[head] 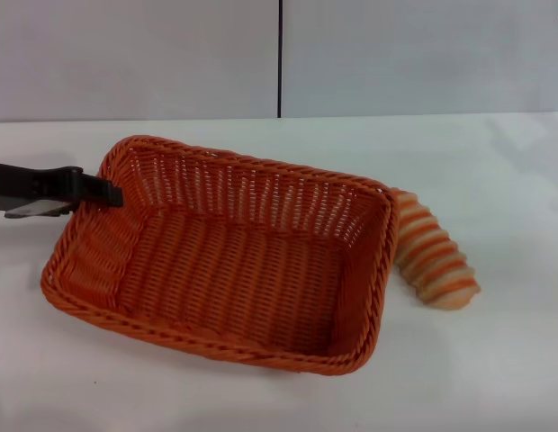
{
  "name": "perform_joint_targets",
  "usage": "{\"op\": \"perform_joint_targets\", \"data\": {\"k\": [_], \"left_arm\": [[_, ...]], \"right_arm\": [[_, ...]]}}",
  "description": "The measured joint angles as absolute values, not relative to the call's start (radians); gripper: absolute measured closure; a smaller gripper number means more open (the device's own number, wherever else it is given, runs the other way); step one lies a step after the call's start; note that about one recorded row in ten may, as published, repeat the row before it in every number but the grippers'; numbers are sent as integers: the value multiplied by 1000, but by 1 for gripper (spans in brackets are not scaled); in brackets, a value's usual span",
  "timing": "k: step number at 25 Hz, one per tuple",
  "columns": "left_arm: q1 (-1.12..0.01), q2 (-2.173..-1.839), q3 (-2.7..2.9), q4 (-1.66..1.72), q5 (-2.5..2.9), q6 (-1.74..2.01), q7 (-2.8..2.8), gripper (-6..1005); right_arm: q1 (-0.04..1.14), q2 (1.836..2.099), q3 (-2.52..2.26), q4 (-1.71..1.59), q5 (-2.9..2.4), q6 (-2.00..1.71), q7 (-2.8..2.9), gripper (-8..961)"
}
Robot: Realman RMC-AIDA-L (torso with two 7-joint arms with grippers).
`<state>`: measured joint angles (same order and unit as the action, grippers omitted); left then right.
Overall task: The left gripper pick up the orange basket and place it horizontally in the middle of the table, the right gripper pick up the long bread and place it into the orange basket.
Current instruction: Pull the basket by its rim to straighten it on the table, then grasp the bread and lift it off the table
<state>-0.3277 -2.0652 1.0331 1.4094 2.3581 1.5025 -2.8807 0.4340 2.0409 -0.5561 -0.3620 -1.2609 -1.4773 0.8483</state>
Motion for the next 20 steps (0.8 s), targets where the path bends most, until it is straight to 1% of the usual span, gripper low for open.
{"op": "perform_joint_targets", "data": {"k": [10,13,16,18,20], "left_arm": [[-338,-2054,966,1409,2359,1510,-2854,295],[-359,-2054,810,1389,2319,1545,-2775,191],[-359,-2054,810,1389,2319,1545,-2775,192],[-356,-2049,641,1323,2177,1563,-2627,192],[-356,-2049,641,1323,2177,1563,-2627,193]], "right_arm": [[424,2047,-566,-370,-1261,-1474,854,217],[409,2051,-573,-390,-1261,-1483,864,217],[393,2055,-579,-419,-1264,-1495,893,217],[365,2061,-596,-488,-1299,-1514,964,217],[358,2062,-599,-507,-1310,-1518,981,216]]}}
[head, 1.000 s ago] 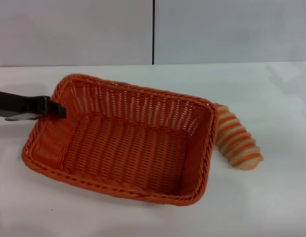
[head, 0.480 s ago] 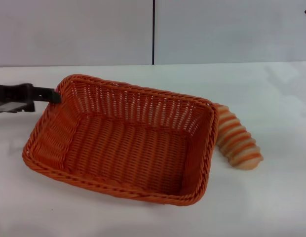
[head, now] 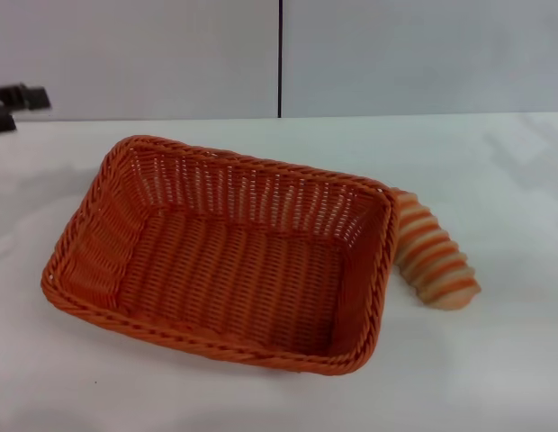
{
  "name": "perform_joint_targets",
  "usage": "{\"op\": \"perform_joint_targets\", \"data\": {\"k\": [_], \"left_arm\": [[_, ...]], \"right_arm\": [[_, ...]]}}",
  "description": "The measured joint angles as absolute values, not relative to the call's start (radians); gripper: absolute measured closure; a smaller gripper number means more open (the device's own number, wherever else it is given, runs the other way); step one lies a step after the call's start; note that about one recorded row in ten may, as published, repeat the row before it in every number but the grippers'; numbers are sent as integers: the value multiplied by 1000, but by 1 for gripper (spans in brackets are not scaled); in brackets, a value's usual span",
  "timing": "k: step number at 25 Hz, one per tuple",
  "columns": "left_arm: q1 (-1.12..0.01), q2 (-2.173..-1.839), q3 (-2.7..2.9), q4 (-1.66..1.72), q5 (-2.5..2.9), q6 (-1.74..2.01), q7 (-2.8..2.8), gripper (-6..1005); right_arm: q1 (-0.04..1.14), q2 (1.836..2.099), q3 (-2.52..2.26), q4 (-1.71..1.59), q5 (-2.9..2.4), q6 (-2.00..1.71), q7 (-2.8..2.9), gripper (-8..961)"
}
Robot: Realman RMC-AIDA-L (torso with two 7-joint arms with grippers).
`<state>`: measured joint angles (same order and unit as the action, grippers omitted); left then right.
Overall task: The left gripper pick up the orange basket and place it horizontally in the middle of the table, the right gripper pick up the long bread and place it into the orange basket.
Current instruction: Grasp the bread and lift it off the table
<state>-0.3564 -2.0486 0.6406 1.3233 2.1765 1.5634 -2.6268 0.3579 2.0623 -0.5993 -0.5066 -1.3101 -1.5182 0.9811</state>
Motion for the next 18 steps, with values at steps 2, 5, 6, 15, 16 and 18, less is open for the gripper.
{"op": "perform_joint_targets", "data": {"k": [2,5,6,15,16,18], "left_arm": [[-350,-2047,582,1288,2115,1572,-2538,193],[-313,-2050,469,1172,1955,1595,-2224,194],[-271,-2055,426,1094,1857,1609,-2004,194],[-156,-2045,315,785,1694,1633,-1446,196],[-151,-2049,298,772,1694,1638,-1413,197],[-140,-2058,244,722,1692,1653,-1319,197]], "right_arm": [[342,2067,-601,-554,-1333,-1526,1035,216],[313,2073,-601,-642,-1386,-1567,1145,216],[313,2073,-601,-642,-1386,-1567,1145,216],[275,2075,-586,-824,-1559,-1600,1410,217],[275,2075,-586,-824,-1559,-1600,1410,217],[285,2071,-591,-836,-1583,-1598,1454,217]]}}
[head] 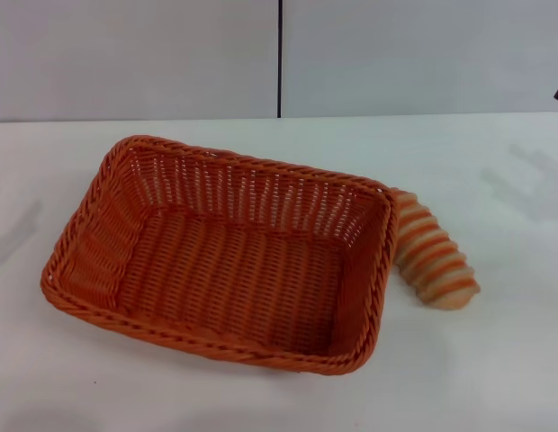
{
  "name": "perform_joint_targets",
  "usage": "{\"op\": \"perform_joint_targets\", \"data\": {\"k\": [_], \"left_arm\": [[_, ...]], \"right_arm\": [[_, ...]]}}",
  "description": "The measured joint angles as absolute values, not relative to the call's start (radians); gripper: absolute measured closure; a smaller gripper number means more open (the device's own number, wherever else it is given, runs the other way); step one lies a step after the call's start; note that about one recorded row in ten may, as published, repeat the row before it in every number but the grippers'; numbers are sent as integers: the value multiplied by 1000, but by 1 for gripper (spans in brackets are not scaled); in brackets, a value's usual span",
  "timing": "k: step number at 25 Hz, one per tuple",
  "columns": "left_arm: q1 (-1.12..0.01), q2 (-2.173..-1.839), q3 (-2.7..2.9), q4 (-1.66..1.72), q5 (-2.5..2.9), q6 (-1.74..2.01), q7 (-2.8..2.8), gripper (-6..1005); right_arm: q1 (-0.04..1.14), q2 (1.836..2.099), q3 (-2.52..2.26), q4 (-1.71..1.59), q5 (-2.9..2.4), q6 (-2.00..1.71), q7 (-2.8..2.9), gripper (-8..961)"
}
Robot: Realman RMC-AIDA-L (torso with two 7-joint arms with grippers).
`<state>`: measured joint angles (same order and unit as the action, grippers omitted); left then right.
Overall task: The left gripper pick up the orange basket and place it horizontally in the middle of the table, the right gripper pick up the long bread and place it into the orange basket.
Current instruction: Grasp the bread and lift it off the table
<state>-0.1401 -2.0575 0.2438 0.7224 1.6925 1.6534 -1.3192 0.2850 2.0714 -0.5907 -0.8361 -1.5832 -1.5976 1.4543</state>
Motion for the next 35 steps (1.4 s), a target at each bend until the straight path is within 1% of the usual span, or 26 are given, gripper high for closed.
{"op": "perform_joint_targets", "data": {"k": [4,8,14,17,18,19,20,22,23,28,30,35], "left_arm": [[-134,-2054,195,647,1692,1674,-1235,197],[-125,-2058,151,584,1691,1696,-1138,197],[-127,-2057,152,519,1690,1696,-1044,198],[-134,-2058,157,457,1691,1689,-960,198],[-141,-2058,157,439,1692,1676,-946,198],[-141,-2058,157,439,1692,1676,-946,198],[-147,-2058,157,433,1693,1666,-942,198],[-158,-2058,158,428,1695,1659,-938,198],[-170,-2059,158,428,1697,1655,-936,198],[-179,-2059,157,427,1698,1639,-937,198],[-182,-2059,156,425,1697,1632,-935,198],[-185,-2059,158,417,1697,1620,-932,199]], "right_arm": [[306,2069,-592,-876,-1655,-1594,1523,217],[338,2070,-590,-997,-1831,-1596,1712,216],[346,2067,-585,-1116,-1930,-1608,1900,218],[360,2058,-577,-1190,-1998,-1648,2023,218],[384,2046,-572,-1224,-2066,-1690,2126,219],[384,2046,-572,-1224,-2066,-1690,2126,219],[413,2036,-573,-1234,-2130,-1727,2210,219],[430,2031,-577,-1233,-2166,-1747,2248,220],[466,2026,-589,-1226,-2252,-1766,2334,220],[524,2026,-623,-1182,-2415,-1762,2446,221],[562,2033,-639,-1122,-2498,-1739,2468,222],[592,2040,-658,-1035,-2518,-1712,2463,224]]}}
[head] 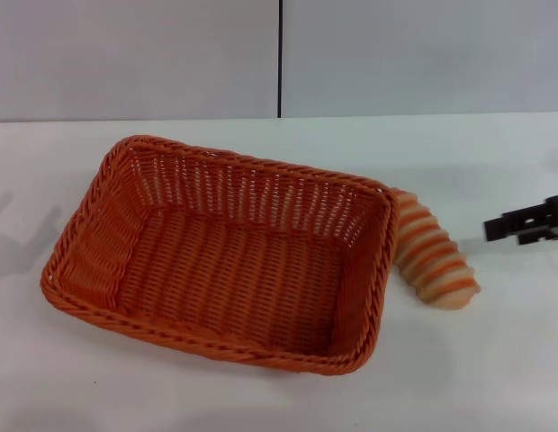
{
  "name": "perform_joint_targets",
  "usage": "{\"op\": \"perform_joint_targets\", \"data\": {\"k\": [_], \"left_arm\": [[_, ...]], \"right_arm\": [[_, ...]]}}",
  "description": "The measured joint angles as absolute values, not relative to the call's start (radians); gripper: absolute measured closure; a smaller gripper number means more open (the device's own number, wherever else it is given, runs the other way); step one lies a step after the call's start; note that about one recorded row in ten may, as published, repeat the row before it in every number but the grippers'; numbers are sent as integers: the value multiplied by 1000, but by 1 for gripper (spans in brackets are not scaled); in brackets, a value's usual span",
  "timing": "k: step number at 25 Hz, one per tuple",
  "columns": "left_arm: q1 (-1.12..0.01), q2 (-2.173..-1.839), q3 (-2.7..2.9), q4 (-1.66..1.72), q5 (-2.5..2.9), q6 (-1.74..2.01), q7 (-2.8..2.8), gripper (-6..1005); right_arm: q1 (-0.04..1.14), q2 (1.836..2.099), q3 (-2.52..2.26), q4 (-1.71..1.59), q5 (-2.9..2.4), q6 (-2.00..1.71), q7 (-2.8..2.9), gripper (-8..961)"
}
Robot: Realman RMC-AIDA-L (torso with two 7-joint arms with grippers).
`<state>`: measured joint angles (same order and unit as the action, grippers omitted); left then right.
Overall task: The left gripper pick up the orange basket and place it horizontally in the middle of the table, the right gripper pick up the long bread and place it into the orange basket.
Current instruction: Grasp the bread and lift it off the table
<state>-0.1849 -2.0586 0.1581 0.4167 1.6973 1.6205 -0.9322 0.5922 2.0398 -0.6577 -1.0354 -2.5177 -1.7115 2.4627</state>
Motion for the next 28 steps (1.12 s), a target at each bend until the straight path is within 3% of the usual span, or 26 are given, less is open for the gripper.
{"op": "perform_joint_targets", "data": {"k": [7,28], "left_arm": [[-178,-2059,152,391,1696,1615,-883,199],[-188,-2058,135,381,1690,1570,-877,200]], "right_arm": [[647,2047,-723,-856,-2502,-1640,2436,234],[680,2047,-747,-738,-2533,-1531,2440,264]]}}
